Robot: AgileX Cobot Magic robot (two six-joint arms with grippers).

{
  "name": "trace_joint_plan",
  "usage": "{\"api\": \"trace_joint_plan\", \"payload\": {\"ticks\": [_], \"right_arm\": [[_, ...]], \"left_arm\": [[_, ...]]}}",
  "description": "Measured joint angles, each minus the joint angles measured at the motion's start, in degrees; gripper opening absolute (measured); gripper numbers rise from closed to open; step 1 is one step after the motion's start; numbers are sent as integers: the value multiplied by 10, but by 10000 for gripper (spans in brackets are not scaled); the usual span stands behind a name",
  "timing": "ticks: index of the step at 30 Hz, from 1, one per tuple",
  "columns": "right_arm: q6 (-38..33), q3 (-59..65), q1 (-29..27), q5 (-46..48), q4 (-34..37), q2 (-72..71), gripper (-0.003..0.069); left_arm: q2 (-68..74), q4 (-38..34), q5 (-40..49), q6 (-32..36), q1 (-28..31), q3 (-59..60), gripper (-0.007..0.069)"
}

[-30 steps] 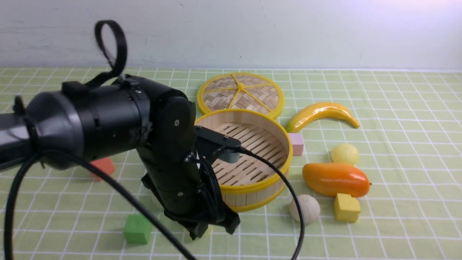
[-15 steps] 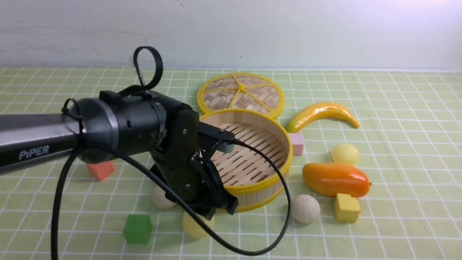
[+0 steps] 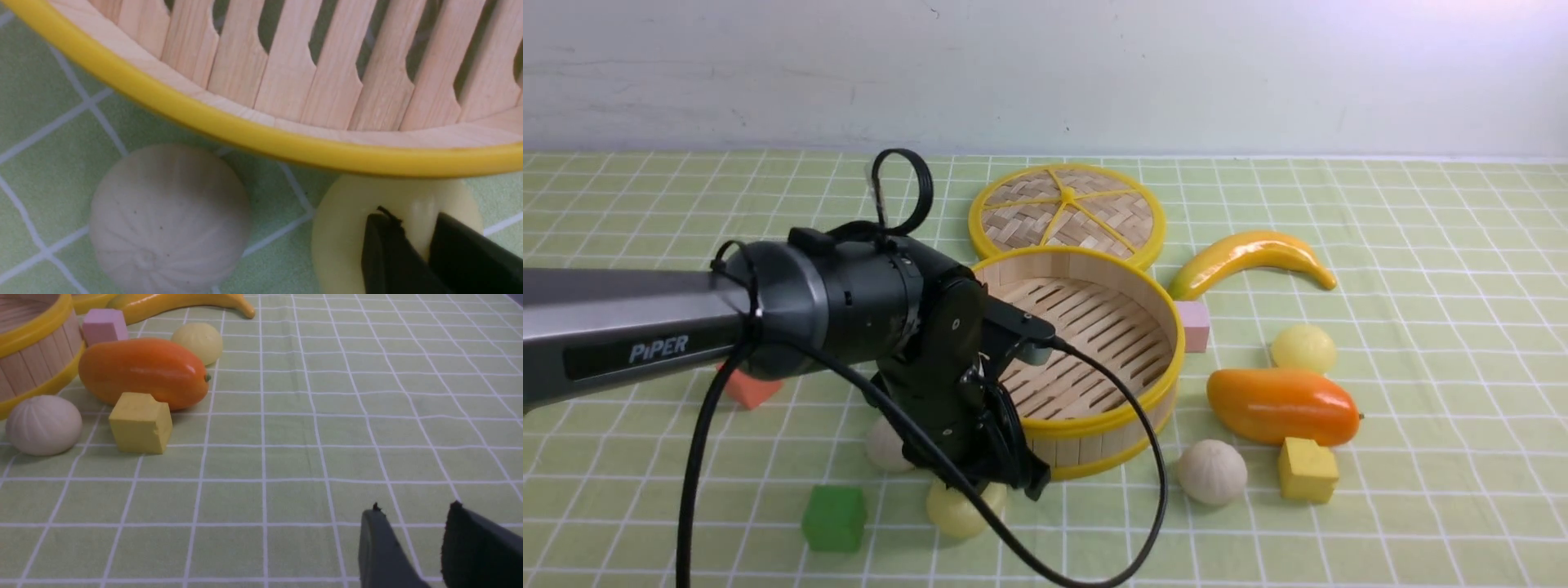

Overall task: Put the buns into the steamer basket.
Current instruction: Use the left arm to grab a steamed stuffed bun, then use the left arm to put the steamed stuffed bun into the steamer, then use the left arm to grab a steamed stuffed bun

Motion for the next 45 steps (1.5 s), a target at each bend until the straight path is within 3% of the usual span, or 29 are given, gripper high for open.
{"api": "trace_joint_plan", "payload": {"ticks": [3, 11, 17, 25, 31, 37, 42, 45], "right_arm": [[0, 0, 0, 0, 0, 0, 239], [0, 0, 0, -1, 0, 0, 239], [0, 0, 0, -1, 0, 0, 239], [0, 0, 0, -1, 0, 0, 239], [0, 0, 0, -1, 0, 0, 239], [0, 0, 0, -1, 0, 0, 239], [0, 0, 0, -1, 0, 0, 239], [0, 0, 0, -1, 0, 0, 239]], "left_arm": [[-2, -1, 14, 0, 0, -3, -12], [-93, -15, 85, 4, -2, -7, -13], [-137, -19, 85, 16, -3, -122, -13], [47, -17, 142, 58, 1, -285, -13], [116, -17, 153, 58, 13, -307, -5], [118, -53, 156, 58, 39, -309, 95], [59, -78, 175, 58, 47, -309, 362], [19, -75, 211, 49, 47, -311, 460]]}}
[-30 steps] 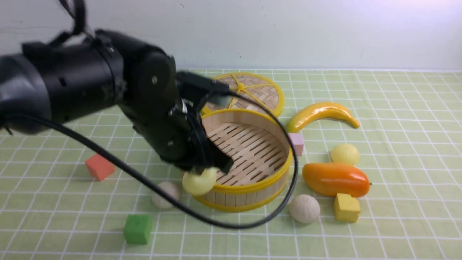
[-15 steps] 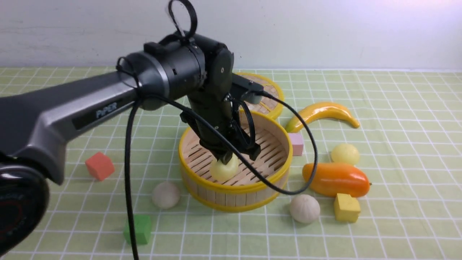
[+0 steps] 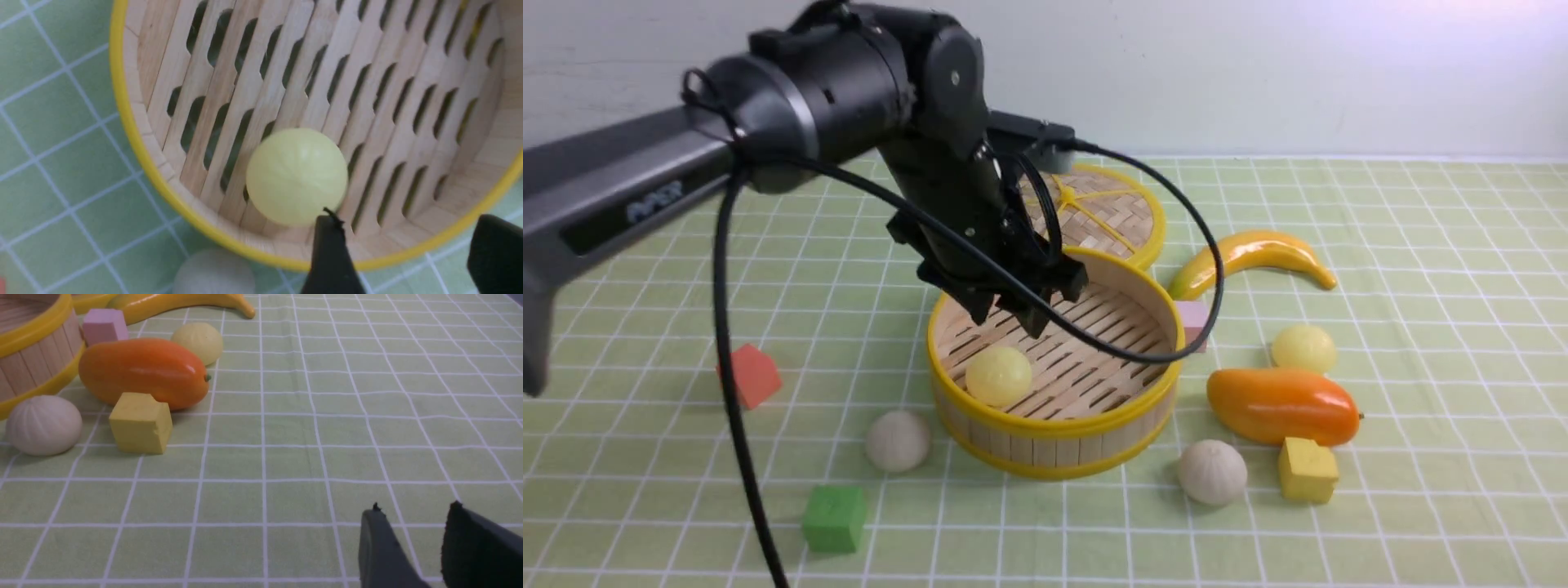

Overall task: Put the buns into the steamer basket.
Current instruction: Use the left arm to grab a steamed stuffed bun

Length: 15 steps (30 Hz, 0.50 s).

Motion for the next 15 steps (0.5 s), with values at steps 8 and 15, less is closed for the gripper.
{"api": "trace_joint_plan", "payload": {"ticks": [8, 15], "right_arm": [[0, 0, 0, 0, 0, 0, 239], [0, 0, 0, 0, 0, 0, 239]], "left_arm": [[-112, 87, 63, -73, 13, 139, 250], [-134, 95, -72, -52, 18, 313, -13]]}}
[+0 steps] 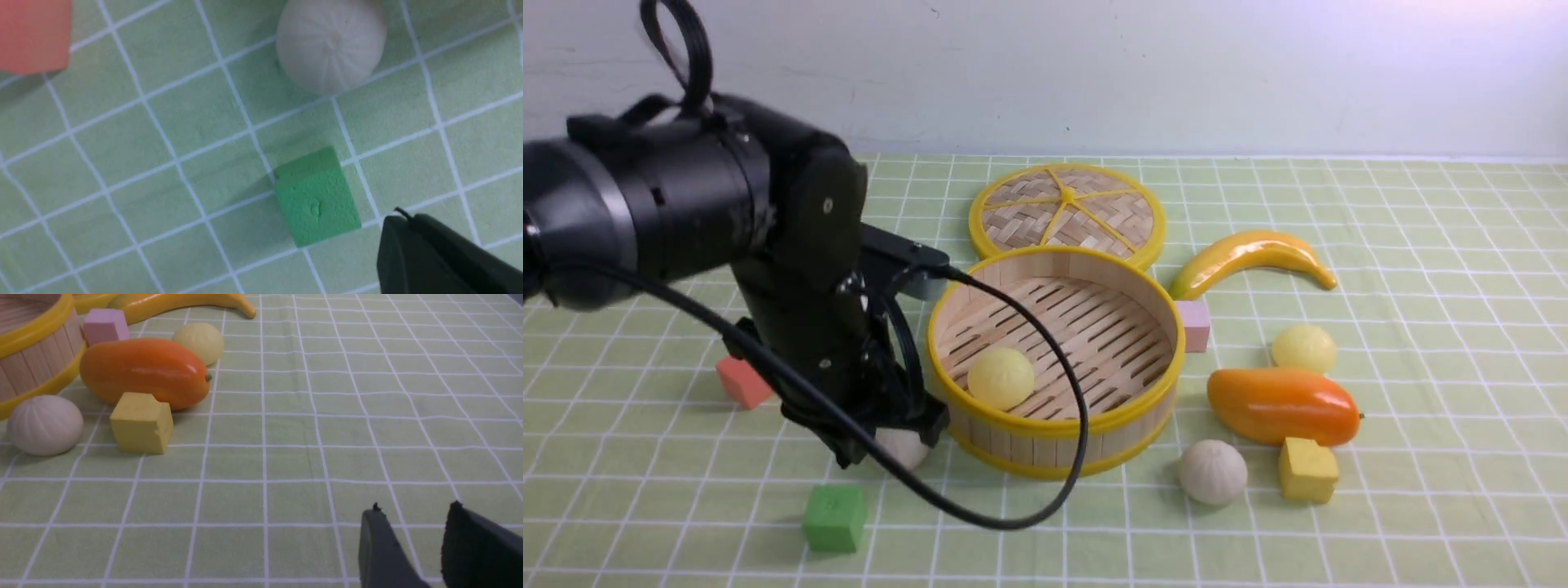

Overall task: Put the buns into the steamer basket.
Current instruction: Use the left arm to grab a steamed stuffed bun

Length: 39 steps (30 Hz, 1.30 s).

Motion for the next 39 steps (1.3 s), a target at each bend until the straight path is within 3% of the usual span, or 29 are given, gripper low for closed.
{"api": "trace_joint_plan", "payload": {"ticks": [7, 11, 15, 23, 34, 39], "right_arm": [[0, 0, 0, 0, 0, 0, 239], [0, 0, 0, 0, 0, 0, 239], [0, 0, 0, 0, 0, 0, 239], [0, 0, 0, 0, 0, 0, 239], [0, 0, 0, 0, 0, 0, 239], [0, 0, 0, 0, 0, 0, 239]], "left_arm": [[39, 21, -60, 1, 0, 3, 61], [58, 37, -86, 1, 4, 3, 216], [59, 8, -98, 2, 29, -6, 300], [72, -88, -106, 79, 68, -22, 314], [99, -92, -154, 91, 68, -23, 312], [105, -82, -164, 92, 68, -23, 235]]}}
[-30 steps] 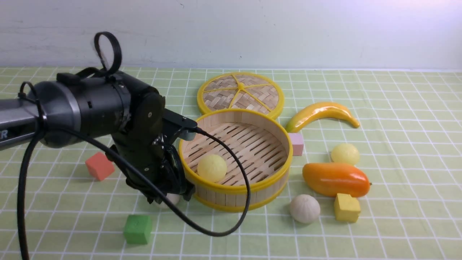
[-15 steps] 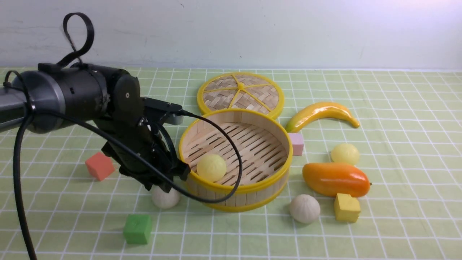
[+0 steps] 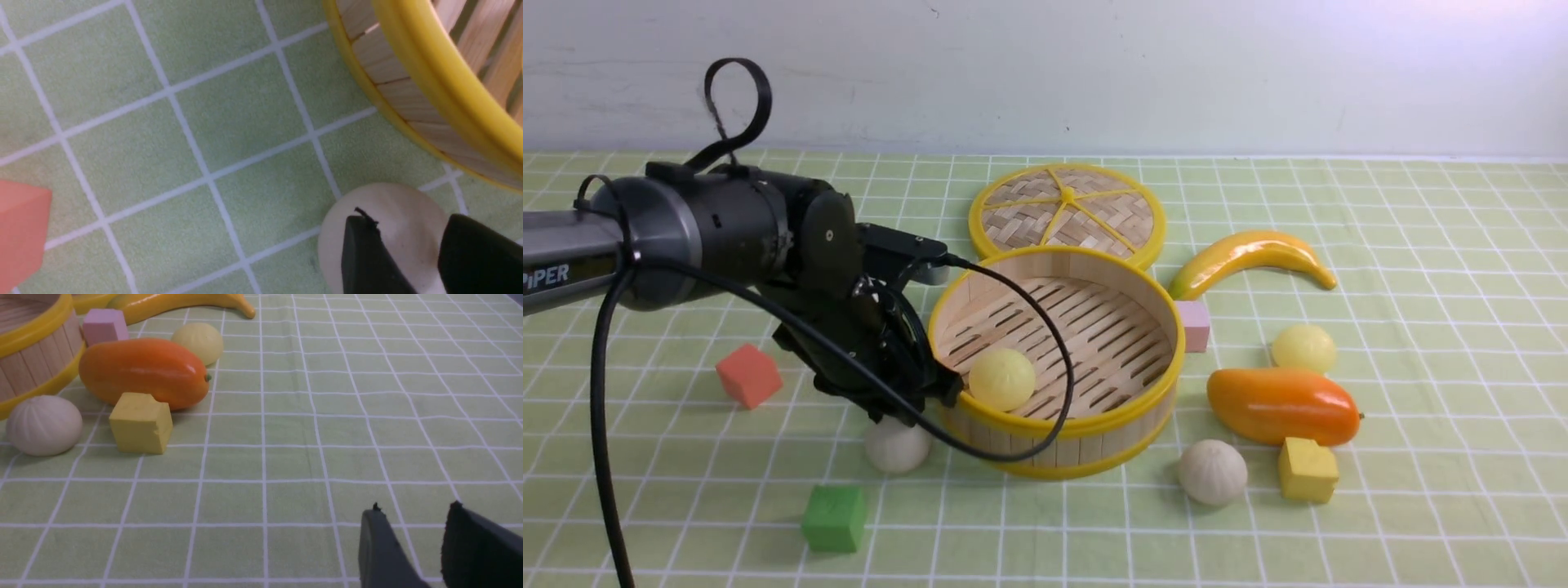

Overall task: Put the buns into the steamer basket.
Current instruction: Use the left arm to grab a steamed stuffed bun

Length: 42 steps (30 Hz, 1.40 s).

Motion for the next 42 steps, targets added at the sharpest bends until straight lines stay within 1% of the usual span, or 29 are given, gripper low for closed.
{"api": "trace_joint_plan", "payload": {"ticks": [3, 6, 10, 14, 17, 20, 35, 36, 38, 42], "right_arm": [[0, 0, 0, 0, 0, 0, 239], [0, 0, 0, 0, 0, 0, 239], [0, 0, 0, 0, 0, 0, 239], [0, 0, 0, 0, 0, 0, 239], [0, 0, 0, 0, 0, 0, 239], [0, 0, 0, 0, 0, 0, 239], [0, 0, 0, 0, 0, 0, 239], [0, 0, 0, 0, 0, 0, 239], [0, 0, 0, 0, 0, 0, 239], [0, 0, 0, 0, 0, 0, 239]], "left_arm": [[5, 0, 13, 0, 0, 0, 197], [6, 1, 26, 0, 0, -1, 190], [6, 2, 37, 0, 0, -13, 200], [5, 2, 75, -1, 0, -52, 247], [5, 2, 92, -2, 0, -61, 257], [5, 2, 117, -17, 0, -62, 260], [40, 2, 106, -26, 0, -62, 258], [40, 2, 106, -26, 0, -62, 249], [40, 2, 105, -26, 0, -62, 204], [41, 7, 101, -26, 0, -62, 66]]}}
